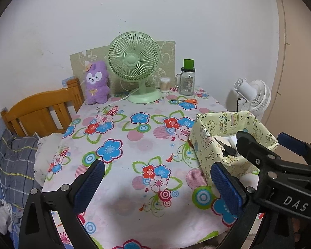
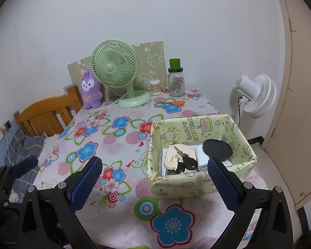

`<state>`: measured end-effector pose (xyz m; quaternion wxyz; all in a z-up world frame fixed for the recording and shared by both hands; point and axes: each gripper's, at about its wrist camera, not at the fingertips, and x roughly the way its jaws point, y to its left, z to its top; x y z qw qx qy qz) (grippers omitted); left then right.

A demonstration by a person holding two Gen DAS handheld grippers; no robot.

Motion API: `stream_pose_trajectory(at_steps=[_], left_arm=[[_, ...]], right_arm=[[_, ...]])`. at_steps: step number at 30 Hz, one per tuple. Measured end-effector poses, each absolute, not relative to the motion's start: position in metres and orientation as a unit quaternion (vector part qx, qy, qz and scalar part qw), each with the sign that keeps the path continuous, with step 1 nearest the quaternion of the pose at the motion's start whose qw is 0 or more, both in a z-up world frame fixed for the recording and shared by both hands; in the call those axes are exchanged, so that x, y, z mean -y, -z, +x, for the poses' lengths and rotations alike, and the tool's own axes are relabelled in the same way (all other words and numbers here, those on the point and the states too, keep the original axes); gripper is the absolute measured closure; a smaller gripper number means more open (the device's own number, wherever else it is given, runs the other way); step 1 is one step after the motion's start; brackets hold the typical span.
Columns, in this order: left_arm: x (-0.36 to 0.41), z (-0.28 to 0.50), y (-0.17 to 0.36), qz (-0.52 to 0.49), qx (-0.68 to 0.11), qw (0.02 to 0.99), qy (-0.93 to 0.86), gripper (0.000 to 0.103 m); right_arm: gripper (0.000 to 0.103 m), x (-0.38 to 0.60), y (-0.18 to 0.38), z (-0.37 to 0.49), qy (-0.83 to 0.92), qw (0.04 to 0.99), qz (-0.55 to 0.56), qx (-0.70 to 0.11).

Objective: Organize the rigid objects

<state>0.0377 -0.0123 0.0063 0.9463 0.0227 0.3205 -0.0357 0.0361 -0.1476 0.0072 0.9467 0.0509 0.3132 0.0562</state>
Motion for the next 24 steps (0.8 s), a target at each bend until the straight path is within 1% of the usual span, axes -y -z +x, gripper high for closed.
stream_pose_trajectory(at_steps=[24], left_arm=[[-0.018, 0.012, -0.013, 0.01, -0.273, 0.962, 0.023, 0.0]], right_arm=[[0.0, 0.148, -0.018, 0.003, -0.038, 0.968, 0.022, -0.249]])
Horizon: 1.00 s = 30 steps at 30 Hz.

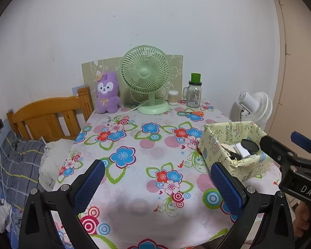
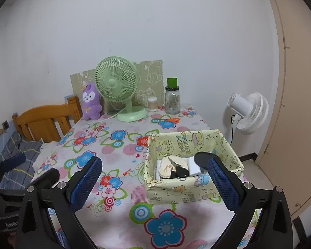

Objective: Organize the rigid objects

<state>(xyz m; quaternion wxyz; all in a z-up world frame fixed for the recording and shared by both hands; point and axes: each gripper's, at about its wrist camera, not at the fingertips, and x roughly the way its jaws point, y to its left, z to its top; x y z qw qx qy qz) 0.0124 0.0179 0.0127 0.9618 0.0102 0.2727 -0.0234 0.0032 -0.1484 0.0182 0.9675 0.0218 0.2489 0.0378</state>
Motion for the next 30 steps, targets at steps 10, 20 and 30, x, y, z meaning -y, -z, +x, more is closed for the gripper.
stream_pose_trajectory(at_steps=[10, 20, 30], left_arm=[[-0.028, 0.009, -0.014, -0.007, -0.277, 0.961, 0.01, 0.0], [-0.034, 0.006, -0.016, -0.014, -0.268, 0.963, 0.005, 0.0], [-0.035, 0.007, -0.015, -0.027, -0.265, 0.964, 0.011, 0.0]], right_arm=[[0.0, 0.141, -0.015, -0.002, -0.031, 0.97, -0.006, -0.242], [0.0, 0.143, -0.015, -0.001, -0.021, 0.971, -0.003, -0.238], [0.0, 0.146, -0.016, 0.001, -0.018, 0.972, 0.01, -0.232]])
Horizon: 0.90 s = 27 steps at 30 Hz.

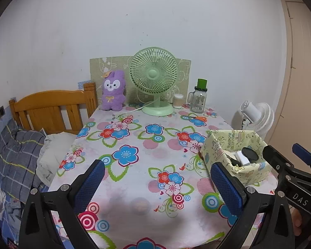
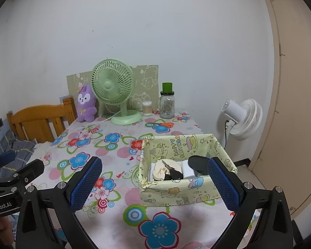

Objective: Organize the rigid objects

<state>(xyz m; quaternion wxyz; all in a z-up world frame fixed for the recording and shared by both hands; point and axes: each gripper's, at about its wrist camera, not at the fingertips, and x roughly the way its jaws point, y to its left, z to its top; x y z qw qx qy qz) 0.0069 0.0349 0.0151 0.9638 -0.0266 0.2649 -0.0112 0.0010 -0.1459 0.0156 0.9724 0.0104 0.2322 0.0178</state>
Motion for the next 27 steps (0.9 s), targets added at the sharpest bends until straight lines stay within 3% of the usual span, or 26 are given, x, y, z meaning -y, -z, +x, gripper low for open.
stream_pose_trajectory(at_steps=[27], left_arm=[[-0.0275, 0.0071, -0.0144, -0.013, -0.264, 0.964, 0.013, 0.0]], right_arm=[[0.0, 0.1433, -0.0141, 0.0028, -0.029, 0.972, 0.01, -0.234]])
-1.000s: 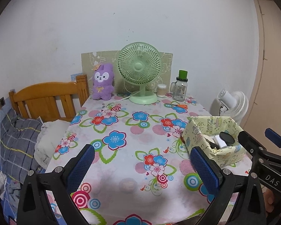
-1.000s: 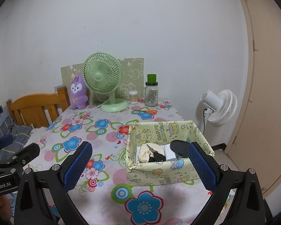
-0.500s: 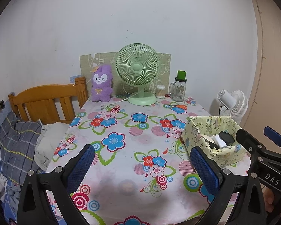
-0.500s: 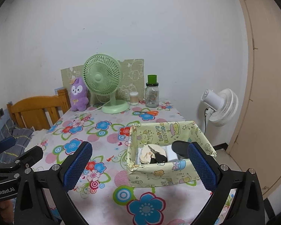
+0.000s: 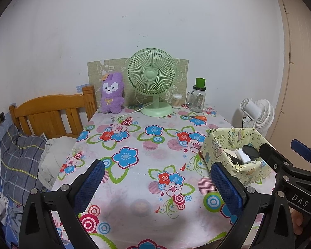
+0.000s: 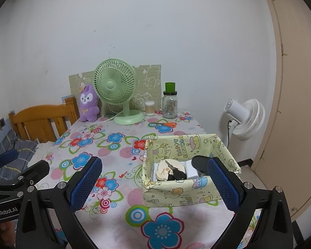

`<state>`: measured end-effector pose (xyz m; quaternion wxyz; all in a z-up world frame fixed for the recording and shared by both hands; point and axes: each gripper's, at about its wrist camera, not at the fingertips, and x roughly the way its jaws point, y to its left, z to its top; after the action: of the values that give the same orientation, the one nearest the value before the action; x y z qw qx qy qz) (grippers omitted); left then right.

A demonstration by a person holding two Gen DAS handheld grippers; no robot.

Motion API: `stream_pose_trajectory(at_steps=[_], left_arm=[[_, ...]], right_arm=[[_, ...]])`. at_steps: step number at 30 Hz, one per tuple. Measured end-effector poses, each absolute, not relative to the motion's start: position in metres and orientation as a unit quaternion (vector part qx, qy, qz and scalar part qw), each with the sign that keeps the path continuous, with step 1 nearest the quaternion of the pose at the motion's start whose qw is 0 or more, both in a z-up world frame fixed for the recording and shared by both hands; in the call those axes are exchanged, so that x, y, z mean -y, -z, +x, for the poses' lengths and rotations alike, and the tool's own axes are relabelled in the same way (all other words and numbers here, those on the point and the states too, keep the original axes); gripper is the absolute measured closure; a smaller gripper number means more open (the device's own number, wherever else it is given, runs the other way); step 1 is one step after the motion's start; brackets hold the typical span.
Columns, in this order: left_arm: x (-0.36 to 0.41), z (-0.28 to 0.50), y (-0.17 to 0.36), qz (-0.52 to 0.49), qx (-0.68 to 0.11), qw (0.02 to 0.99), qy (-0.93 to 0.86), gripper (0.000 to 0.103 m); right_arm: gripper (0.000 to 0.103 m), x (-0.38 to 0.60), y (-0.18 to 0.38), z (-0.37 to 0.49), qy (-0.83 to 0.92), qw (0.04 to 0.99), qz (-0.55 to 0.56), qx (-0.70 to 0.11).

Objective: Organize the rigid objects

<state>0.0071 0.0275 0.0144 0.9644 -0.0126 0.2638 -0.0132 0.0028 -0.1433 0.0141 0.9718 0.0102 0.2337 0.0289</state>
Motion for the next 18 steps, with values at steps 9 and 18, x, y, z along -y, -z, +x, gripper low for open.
stream_pose_trajectory(at_steps=[9, 18], left_arm=[[-0.0278, 0.0087, -0.0153, -0.008, -0.264, 0.964, 0.014, 0.0], [-0.0279, 0.0087, -0.0144, -0.007, -0.264, 0.964, 0.014, 0.0]], right_arm=[[0.0, 0.1418, -0.0134, 0.0044, -0.033, 0.971, 0.007, -0.236], [0.0, 0.1372, -0.0126, 0.0047, -0.036, 0.971, 0.001, -0.236]])
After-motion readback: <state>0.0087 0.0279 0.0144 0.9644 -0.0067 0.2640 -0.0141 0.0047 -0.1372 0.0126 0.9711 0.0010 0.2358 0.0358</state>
